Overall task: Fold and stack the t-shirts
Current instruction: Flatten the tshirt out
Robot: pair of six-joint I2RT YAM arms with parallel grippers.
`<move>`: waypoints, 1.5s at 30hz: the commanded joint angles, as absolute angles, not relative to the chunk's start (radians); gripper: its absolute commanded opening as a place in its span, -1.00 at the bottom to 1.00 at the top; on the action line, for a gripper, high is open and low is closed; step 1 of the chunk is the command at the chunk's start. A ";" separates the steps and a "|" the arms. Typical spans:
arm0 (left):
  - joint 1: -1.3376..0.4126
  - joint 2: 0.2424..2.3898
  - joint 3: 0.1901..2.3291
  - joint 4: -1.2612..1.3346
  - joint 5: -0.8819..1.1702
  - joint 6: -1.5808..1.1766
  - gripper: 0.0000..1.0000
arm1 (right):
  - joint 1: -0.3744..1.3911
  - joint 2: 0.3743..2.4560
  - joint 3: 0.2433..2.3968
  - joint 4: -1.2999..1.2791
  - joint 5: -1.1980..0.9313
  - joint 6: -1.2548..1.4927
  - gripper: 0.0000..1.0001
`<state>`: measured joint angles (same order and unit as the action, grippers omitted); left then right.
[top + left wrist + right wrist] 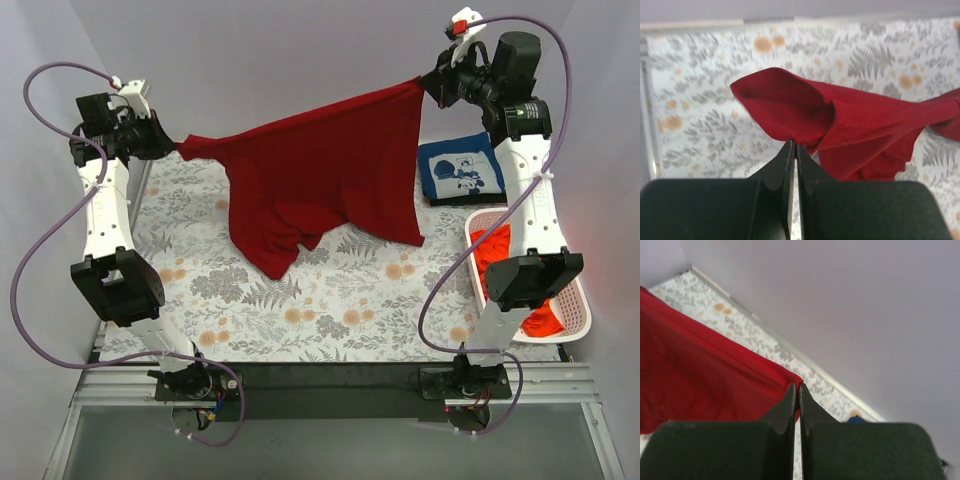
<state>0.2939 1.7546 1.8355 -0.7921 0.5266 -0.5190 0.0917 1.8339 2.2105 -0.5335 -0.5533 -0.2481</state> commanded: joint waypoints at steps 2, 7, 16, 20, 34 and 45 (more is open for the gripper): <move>0.310 1.756 1.962 -0.709 0.476 -0.566 -1.00 | 0.078 1.747 2.212 -0.296 -0.450 -0.187 -0.97; 0.310 1.703 1.907 -0.772 0.549 -0.479 -1.00 | 0.077 1.717 2.186 -0.272 -0.442 -0.199 -0.97; 0.282 1.284 1.416 -1.087 0.696 -0.040 -1.00 | 0.077 1.376 1.674 -0.362 -0.374 -0.365 -0.97; 0.078 1.181 1.155 -1.148 0.658 -0.073 -1.00 | 0.075 1.235 1.394 -0.394 -0.353 -0.411 -0.97; -0.144 1.266 0.987 -1.069 0.510 -0.025 0.05 | 0.075 1.210 1.187 -0.474 -0.299 -0.538 -0.97; -0.132 1.328 0.899 -0.830 0.327 -0.029 -0.03 | 0.075 1.184 1.143 -0.508 -0.281 -0.563 -0.97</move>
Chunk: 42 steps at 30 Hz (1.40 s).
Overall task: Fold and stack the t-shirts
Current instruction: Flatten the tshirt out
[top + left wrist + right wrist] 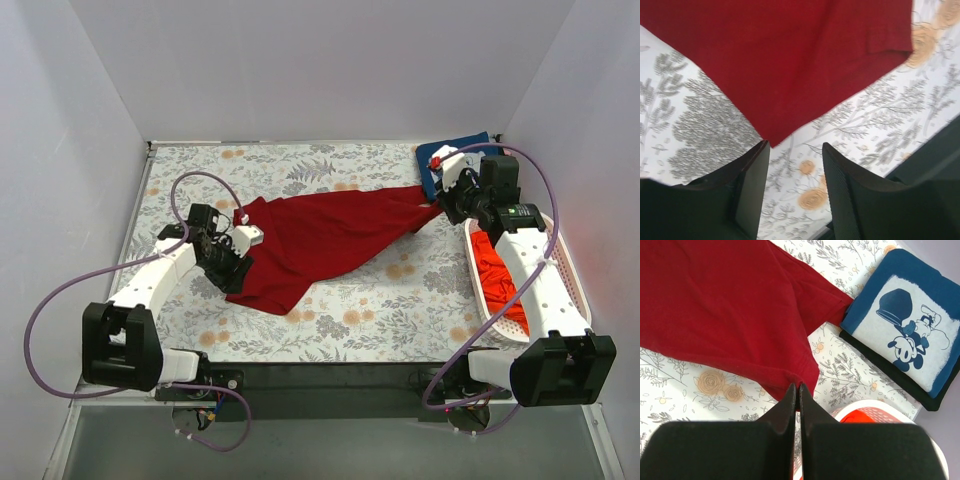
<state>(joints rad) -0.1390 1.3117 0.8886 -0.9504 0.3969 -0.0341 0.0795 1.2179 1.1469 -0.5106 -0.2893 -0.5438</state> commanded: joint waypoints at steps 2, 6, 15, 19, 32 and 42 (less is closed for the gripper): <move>-0.130 1.348 0.911 -0.816 0.315 -0.031 -0.14 | 0.075 1.183 1.141 -0.511 -0.281 -0.561 -0.97; -0.127 1.397 0.896 -0.851 0.339 0.055 -0.17 | 0.075 1.178 1.135 -0.520 -0.279 -0.564 -0.97; -0.129 1.430 0.813 -0.778 0.333 0.135 0.00 | 0.074 1.178 1.129 -0.537 -0.276 -0.575 -0.97; -0.140 1.439 0.744 -0.677 0.266 0.095 0.07 | 0.072 1.178 1.124 -0.538 -0.270 -0.575 -0.97; -0.267 1.358 0.624 -0.609 0.164 -0.080 -1.00 | 0.072 1.170 1.126 -0.545 -0.308 -0.515 -0.97; 0.096 1.786 1.706 -0.824 0.431 -0.360 -1.00 | 0.071 1.491 1.662 -0.361 -0.353 -0.451 -0.97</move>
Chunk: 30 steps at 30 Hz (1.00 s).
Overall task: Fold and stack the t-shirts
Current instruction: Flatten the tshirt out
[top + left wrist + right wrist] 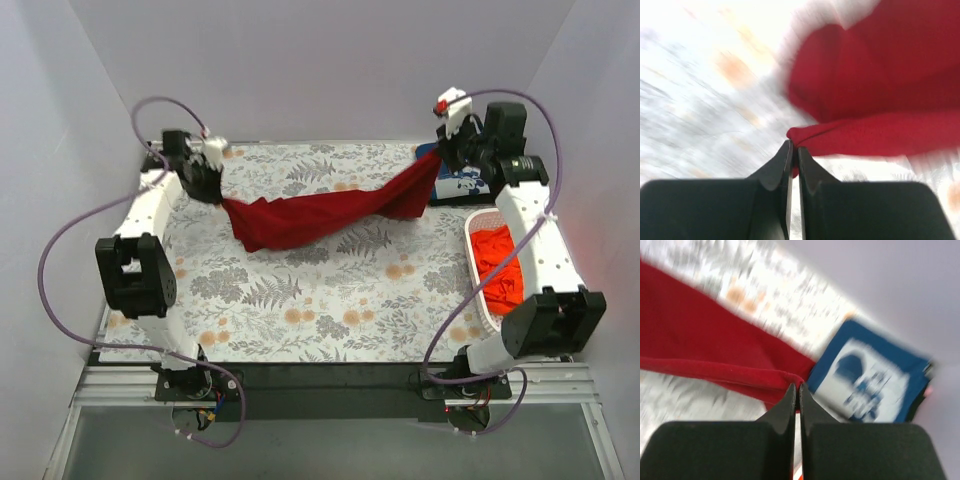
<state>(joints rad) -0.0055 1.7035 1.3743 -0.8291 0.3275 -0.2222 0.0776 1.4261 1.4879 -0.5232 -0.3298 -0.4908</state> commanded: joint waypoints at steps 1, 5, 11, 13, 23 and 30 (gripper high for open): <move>0.115 1.840 1.970 -0.833 0.443 -0.411 -1.00 | 0.071 1.573 1.804 -0.309 -0.342 -0.440 -0.97; 0.124 2.112 2.519 -0.797 0.382 -0.506 -1.00 | 0.071 1.791 2.174 -0.204 -0.284 -0.376 -0.97; 0.147 1.898 2.259 -0.216 0.209 -0.601 -1.00 | 0.071 1.875 2.303 0.174 -0.180 -0.313 -0.97; 0.153 1.855 2.230 -0.166 0.183 -0.606 -1.00 | 0.071 1.841 2.241 0.256 -0.163 -0.325 -0.97; 0.190 1.763 2.180 -0.137 0.150 -0.581 -1.00 | 0.071 1.783 2.174 0.328 -0.170 -0.374 -0.97; 0.212 1.539 1.982 -0.087 0.083 -0.603 -1.00 | 0.071 1.571 1.998 0.334 -0.202 -0.370 -0.97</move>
<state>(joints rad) 0.1761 1.7035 2.0258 -0.1509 0.1776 -0.6010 0.0811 1.7191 2.0384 0.2348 -0.2241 -0.3523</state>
